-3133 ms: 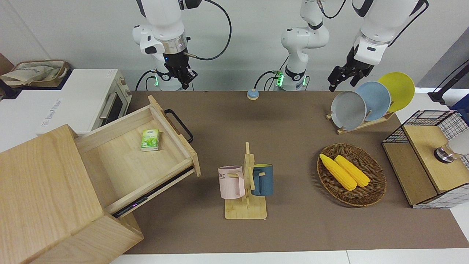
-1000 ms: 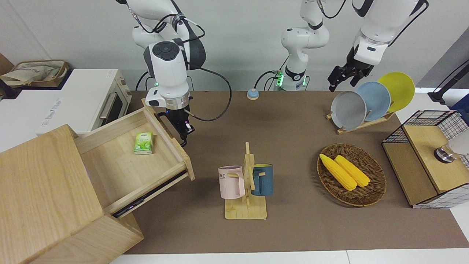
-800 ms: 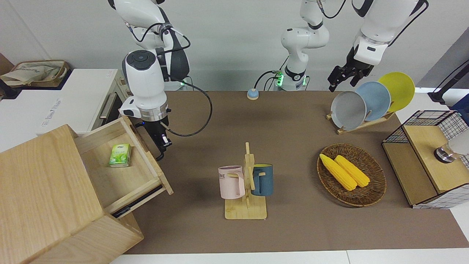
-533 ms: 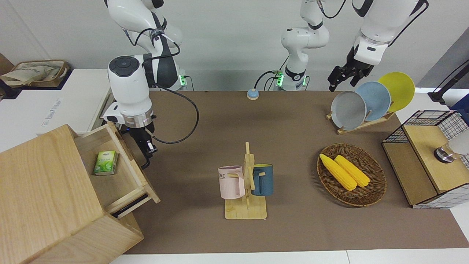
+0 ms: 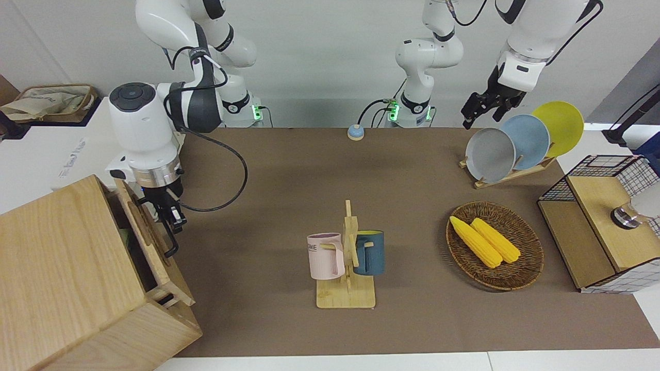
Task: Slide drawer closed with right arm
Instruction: 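Push the drawer front with the right gripper, sliding it shut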
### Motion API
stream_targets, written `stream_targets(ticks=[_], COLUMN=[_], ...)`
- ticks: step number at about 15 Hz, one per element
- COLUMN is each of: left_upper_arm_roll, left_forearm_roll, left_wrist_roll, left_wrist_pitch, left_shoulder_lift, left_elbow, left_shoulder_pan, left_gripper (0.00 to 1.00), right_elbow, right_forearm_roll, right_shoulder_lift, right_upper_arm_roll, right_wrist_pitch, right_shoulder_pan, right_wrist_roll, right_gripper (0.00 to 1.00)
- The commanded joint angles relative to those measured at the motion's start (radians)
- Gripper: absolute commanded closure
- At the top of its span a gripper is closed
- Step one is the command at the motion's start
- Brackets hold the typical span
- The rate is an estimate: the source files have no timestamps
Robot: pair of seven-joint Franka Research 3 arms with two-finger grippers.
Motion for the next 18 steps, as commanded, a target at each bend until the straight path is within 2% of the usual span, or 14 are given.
stream_targets(ticks=[1,6,10,14,18], left_upper_arm_roll=[0.004,0.004,0.004,0.004,0.004], left_forearm_roll=[-0.001,-0.001,-0.001,-0.001,-0.001], left_wrist_roll=[0.009,0.009,0.009,0.009,0.009], left_wrist_pitch=[-0.017,-0.017,-0.015,-0.017,-0.017], left_shoulder_lift=[-0.008,-0.008,-0.008,-0.008,-0.008], left_elbow=[0.004,0.004,0.004,0.004,0.004], left_shoulder_pan=[-0.001,-0.001,-0.001,-0.001,-0.001], left_gripper=[0.01,0.01,0.01,0.01,0.01], right_elbow=[0.059,0.064,0.06,0.05,-0.019], right_forearm_roll=[-0.025,-0.044,-0.052,-0.047,-0.042], right_shoulder_lift=[0.052,0.07,0.064,0.018,-0.064], right_upper_arm_roll=[-0.013,-0.039,-0.033,-0.025,-0.027], right_wrist_pitch=[0.046,0.099,0.081,-0.02,-0.078], right_shoulder_pan=[-0.024,-0.035,-0.02,0.014,0.077], right_wrist_roll=[-0.045,-0.093,-0.087,-0.076,-0.084], right_gripper=[1.0,1.0,1.0,1.0,1.0])
